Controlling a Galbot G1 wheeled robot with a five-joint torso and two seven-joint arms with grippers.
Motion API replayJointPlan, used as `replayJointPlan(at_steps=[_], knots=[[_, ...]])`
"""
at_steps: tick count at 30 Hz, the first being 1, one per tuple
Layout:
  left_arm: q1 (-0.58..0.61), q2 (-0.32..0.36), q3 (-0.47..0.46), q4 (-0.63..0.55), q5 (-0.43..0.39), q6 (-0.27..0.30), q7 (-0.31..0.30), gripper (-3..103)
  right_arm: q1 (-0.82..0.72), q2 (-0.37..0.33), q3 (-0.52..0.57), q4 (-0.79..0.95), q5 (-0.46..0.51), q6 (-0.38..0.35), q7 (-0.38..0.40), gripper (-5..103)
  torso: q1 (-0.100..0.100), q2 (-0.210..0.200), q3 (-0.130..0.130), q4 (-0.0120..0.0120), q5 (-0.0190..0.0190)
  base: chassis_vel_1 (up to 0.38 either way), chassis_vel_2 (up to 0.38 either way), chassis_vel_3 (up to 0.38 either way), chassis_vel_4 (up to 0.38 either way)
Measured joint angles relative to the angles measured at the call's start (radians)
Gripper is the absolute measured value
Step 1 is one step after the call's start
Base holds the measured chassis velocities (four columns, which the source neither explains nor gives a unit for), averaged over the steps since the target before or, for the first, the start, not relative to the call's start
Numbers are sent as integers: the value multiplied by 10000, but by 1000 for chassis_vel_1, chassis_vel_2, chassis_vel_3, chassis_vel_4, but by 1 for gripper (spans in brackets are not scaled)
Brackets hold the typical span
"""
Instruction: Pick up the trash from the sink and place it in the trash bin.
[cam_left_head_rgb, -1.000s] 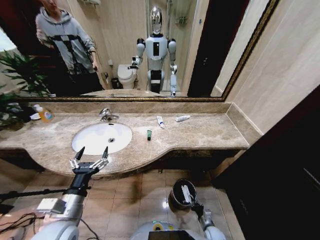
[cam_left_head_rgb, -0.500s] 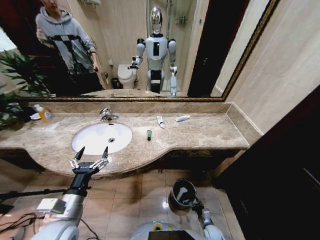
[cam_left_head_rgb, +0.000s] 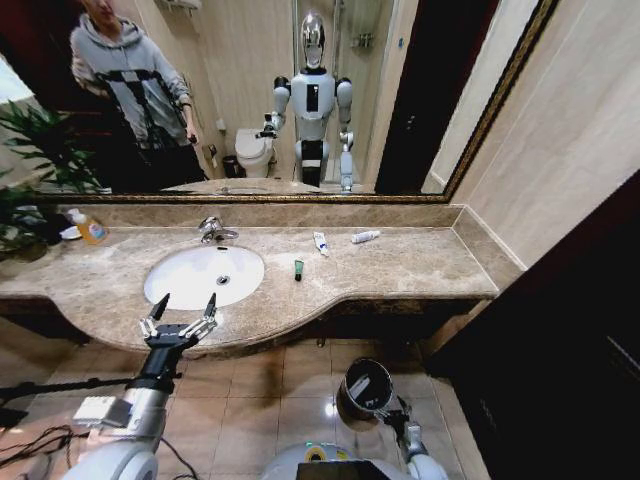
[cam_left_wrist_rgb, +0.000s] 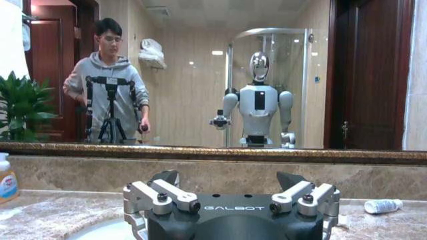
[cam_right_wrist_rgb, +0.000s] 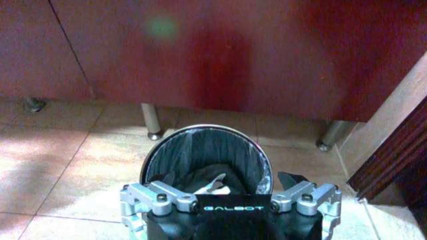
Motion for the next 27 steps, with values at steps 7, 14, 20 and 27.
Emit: replayJointPlan(at_steps=[7, 14, 20, 27], knots=[[0, 0, 0, 0, 0, 0, 0, 100, -123, 21, 24, -66, -176, 224, -17, 100, 0, 0, 0, 0, -1, 0, 0, 0, 0], [0, 0, 0, 0, 0, 0, 0, 100, -427, 31, 76, 331, -343, 1554, 252, 100, 0, 0, 0, 0, 1, 0, 0, 0, 0], [0, 0, 0, 0, 0, 0, 0, 100, -1221, -241, 400, 2446, -419, 1752, 681, 100, 0, 0, 0, -1, 2, 0, 0, 0, 0], [0, 0, 0, 0, 0, 0, 1, 100, -2737, -387, 1352, 6341, 779, 783, 744, 100, 0, 1, 0, 1, -4, 0, 0, 0, 0]])
